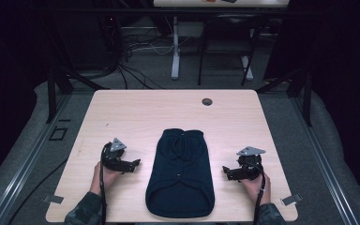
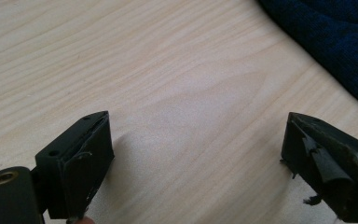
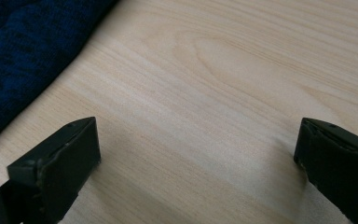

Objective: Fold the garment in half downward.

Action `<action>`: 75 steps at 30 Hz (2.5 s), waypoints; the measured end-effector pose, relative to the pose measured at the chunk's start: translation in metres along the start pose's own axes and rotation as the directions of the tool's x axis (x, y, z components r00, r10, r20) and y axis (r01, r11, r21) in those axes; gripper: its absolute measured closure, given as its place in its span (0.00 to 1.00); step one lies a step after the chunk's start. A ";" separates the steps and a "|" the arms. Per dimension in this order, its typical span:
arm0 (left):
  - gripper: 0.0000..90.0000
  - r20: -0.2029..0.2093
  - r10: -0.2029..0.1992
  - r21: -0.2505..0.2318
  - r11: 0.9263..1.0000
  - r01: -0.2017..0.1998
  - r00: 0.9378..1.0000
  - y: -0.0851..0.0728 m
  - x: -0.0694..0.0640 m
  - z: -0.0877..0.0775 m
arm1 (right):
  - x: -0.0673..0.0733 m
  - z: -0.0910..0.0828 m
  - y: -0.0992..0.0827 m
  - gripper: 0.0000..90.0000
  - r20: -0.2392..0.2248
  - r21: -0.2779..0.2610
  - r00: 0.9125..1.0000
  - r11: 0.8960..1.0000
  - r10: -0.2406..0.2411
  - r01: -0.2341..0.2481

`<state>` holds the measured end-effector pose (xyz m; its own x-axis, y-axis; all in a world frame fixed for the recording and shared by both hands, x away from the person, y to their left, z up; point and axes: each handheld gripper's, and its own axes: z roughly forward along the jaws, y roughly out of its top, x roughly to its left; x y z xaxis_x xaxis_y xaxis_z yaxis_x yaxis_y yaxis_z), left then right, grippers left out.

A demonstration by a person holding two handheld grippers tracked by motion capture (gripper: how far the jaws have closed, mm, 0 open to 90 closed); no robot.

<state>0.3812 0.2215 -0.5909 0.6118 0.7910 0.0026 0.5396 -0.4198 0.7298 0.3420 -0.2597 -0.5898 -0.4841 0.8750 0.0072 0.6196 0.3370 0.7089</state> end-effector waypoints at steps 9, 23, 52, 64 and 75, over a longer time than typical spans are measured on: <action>0.10 0.000 0.002 0.001 1.000 -0.002 1.000 0.000 0.000 0.000 | -0.001 0.000 0.000 0.00 -0.003 0.004 1.000 1.000 -0.008 0.008; 0.09 -0.011 0.000 0.023 1.000 0.000 1.000 0.004 -0.005 0.000 | -0.002 -0.002 0.006 0.03 -0.024 0.032 0.999 0.999 0.033 -0.032; 0.00 0.099 0.032 0.023 0.999 -0.035 0.995 0.071 -0.022 0.021 | 0.022 0.002 0.061 0.08 -0.138 0.043 0.990 0.998 -0.039 0.046; 0.00 0.134 0.035 0.026 0.999 -0.039 0.990 0.101 -0.026 0.036 | 0.025 0.016 0.082 0.12 -0.187 0.055 0.981 0.997 -0.042 0.054; 0.03 0.142 -0.007 0.055 0.998 -0.001 0.990 0.117 -0.027 0.062 | 0.030 0.032 0.108 0.16 -0.217 0.065 0.976 0.997 -0.022 0.037</action>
<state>0.4635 0.1231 -0.5474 0.6842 0.7224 -0.0998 0.5699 -0.4442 0.6913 0.4137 -0.1861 -0.5358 -0.6202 0.7710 0.1446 0.6399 0.3907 0.6617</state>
